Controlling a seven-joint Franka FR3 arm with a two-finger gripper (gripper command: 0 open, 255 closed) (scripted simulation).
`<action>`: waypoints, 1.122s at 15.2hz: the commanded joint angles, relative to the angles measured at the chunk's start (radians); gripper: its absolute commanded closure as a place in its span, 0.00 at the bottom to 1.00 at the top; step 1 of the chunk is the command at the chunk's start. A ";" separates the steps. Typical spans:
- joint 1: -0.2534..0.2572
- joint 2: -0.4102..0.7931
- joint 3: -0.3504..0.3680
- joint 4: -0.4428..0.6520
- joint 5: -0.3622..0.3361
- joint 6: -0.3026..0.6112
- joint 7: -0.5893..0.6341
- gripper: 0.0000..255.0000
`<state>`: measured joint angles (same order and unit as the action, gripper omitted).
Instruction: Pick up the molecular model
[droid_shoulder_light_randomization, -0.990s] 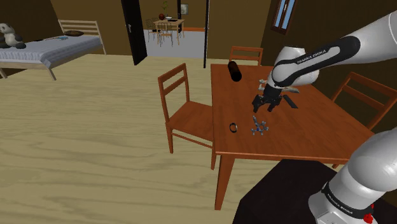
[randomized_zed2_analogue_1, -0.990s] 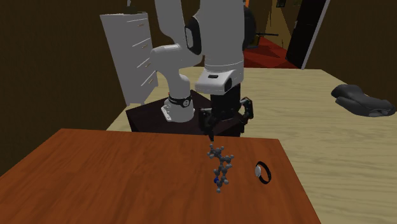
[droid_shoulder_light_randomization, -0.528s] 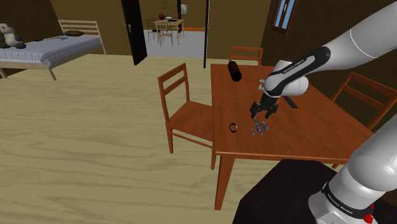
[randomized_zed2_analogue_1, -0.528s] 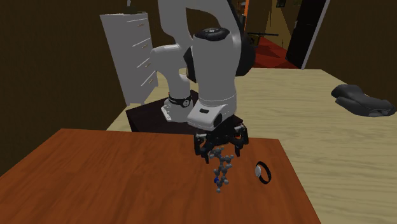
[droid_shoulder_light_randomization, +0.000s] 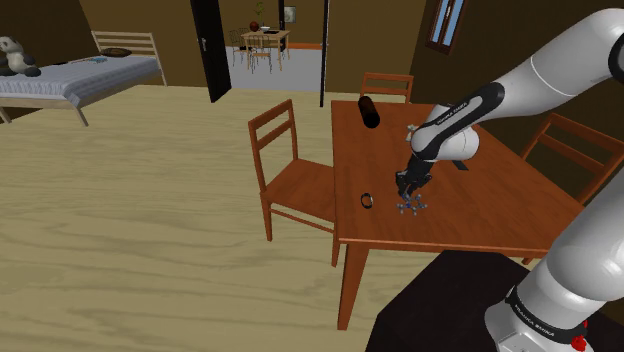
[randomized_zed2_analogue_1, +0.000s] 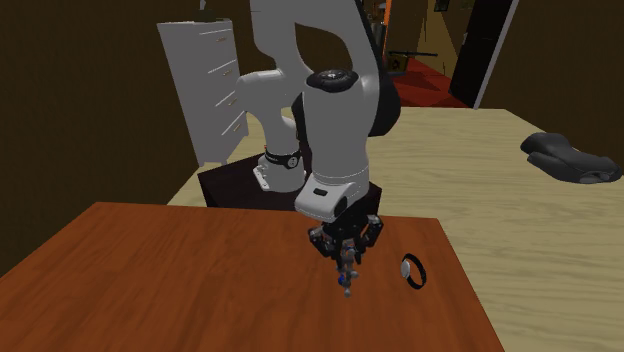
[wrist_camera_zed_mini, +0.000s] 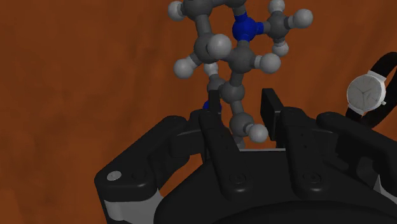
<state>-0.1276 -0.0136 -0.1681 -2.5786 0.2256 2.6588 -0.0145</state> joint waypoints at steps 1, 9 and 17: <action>0.000 0.001 0.000 -0.001 0.001 0.002 -0.001 1.00; -0.002 -0.011 -0.002 0.003 -0.009 -0.014 0.005 1.00; -0.013 -0.110 -0.001 0.026 -0.074 -0.131 0.061 1.00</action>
<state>-0.1395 -0.1131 -0.1696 -2.5554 0.1577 2.5415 0.0414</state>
